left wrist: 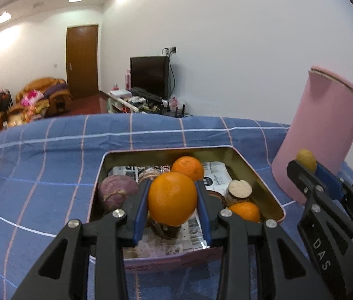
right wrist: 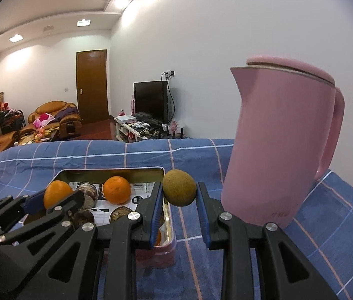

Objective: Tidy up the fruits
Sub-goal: 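Lower the orange into the tin with the left gripper while the right lowers the small fruit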

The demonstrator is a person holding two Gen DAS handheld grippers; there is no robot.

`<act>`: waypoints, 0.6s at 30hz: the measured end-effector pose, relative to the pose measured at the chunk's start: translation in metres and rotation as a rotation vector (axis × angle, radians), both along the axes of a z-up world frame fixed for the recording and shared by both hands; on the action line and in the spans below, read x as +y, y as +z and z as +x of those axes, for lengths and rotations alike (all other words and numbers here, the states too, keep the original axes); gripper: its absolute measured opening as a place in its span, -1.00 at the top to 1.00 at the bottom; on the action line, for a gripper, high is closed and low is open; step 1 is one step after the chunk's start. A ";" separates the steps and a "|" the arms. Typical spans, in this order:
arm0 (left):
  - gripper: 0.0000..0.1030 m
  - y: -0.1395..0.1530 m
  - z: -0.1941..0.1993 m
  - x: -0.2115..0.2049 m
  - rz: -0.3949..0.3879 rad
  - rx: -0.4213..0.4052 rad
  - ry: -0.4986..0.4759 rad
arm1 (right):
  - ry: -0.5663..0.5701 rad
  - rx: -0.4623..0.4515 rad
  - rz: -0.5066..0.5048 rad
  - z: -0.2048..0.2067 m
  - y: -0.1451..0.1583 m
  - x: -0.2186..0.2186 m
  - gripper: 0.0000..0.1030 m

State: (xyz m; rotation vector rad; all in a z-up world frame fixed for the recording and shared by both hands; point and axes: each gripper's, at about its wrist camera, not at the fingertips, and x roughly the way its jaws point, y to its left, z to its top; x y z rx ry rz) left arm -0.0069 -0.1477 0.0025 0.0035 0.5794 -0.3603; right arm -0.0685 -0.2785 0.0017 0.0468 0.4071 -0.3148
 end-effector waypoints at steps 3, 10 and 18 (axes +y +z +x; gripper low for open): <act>0.27 -0.001 0.007 0.004 -0.029 0.039 -0.008 | -0.016 -0.018 -0.052 -0.001 0.003 0.007 0.45; 0.27 0.001 0.017 0.016 -0.044 0.052 0.012 | -0.008 -0.015 -0.063 0.027 0.012 0.015 0.45; 0.27 0.003 0.031 0.028 -0.035 0.028 0.075 | 0.035 -0.020 0.006 0.046 0.013 0.013 0.45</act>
